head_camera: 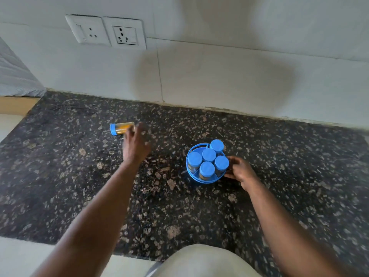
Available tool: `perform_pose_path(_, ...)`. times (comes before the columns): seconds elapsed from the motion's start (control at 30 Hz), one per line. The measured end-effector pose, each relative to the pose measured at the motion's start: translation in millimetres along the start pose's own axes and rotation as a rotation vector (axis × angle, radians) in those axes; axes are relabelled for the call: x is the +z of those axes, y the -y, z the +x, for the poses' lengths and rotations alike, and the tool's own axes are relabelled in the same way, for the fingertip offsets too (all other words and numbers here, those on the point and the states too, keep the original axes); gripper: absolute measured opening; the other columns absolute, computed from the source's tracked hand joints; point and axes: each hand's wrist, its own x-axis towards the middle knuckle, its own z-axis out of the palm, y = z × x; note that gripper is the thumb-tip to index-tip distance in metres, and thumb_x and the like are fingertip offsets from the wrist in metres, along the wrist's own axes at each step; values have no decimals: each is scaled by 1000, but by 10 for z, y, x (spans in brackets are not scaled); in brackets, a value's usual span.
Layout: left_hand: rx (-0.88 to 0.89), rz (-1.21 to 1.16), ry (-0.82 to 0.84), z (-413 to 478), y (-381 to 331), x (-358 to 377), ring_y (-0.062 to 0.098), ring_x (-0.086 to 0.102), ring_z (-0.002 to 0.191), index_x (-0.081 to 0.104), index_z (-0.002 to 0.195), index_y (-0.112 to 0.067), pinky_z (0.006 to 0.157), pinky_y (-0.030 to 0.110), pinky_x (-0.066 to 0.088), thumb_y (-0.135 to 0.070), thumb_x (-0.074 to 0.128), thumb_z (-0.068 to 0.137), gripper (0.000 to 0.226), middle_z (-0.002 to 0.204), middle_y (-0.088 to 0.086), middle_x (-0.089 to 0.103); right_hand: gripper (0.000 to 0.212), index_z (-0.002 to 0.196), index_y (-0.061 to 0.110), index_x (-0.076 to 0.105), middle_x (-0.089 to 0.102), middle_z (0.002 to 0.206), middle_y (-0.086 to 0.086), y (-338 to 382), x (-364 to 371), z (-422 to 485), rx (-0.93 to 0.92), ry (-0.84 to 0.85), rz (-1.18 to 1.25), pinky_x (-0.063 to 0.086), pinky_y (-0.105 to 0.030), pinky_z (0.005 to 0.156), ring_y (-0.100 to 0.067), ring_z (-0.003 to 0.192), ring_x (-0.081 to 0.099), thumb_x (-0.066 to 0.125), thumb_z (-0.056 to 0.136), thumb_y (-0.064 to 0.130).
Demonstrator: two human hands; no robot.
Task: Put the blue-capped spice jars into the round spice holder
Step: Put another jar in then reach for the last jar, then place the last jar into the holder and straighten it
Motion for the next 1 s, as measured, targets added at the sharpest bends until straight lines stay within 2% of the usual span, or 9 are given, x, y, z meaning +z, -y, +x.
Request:
perform_pose_path(0.1,-123,200,138,534,230,-11,41,18,144,24,149,-27,116,56,23,-29,74,77,87,155,18,21,26,111,10,63,70,111,-13,8,-87,-45,-11,-2,11,59,-42,78,-22,87,68,47,94,-2)
perform_pose_path(0.17,-141,345,208,815,355,37,40,13,146,25,150,-26,119,56,15,-36,63,86,75,156,19,24,24,113,8,63,70,108,-12,28,-110,-48,-17,-13,9,59,-40,77,-21,84,67,50,94,1)
perform_pose_path(0.3,-154,544,196,1050,454,-10,39,34,137,43,139,-26,112,51,24,-25,54,89,51,143,17,48,24,113,6,65,71,108,-12,35,-163,12,-3,-25,2,60,-42,78,-26,93,70,50,94,2)
perform_pose_path(0.4,-174,607,203,1117,494,-35,37,36,137,49,137,-19,111,47,29,-22,52,92,45,141,15,53,24,109,6,67,72,110,-14,22,-180,60,-2,-8,-16,59,-46,85,-31,103,69,50,94,3)
perform_pose_path(0.5,-218,640,210,1123,494,-64,38,38,134,53,134,-17,108,47,31,-24,56,89,45,138,17,55,23,108,7,68,73,109,-13,32,-176,26,1,-12,-22,60,-41,79,-29,103,69,51,94,5)
perform_pose_path(0.63,-299,409,258,1053,317,-93,45,40,130,45,137,-21,102,57,36,-30,62,87,53,141,21,45,23,108,7,68,73,107,-13,52,-153,-49,-14,-16,-28,60,-41,77,-29,101,69,49,95,6)
perform_pose_path(0.77,-201,14,298,833,-110,-36,35,68,95,55,127,-26,76,46,60,-38,72,78,53,118,14,64,24,108,4,67,73,103,-12,54,-166,-107,-24,-35,-26,60,-41,77,-23,89,70,47,95,5)
perform_pose_path(0.87,-234,-344,384,618,-529,77,21,69,74,61,117,-18,47,30,58,-32,81,73,51,106,10,66,24,110,4,64,73,104,-14,13,-198,-118,-21,-42,-37,60,-39,75,-23,88,70,44,95,5)
perform_pose_path(1.0,-175,-492,574,309,-1113,216,18,62,67,56,111,-13,47,25,55,-20,73,84,32,100,10,62,24,110,7,63,73,105,-15,-63,-281,-138,-18,-73,-39,61,-37,68,-24,86,71,43,96,8)
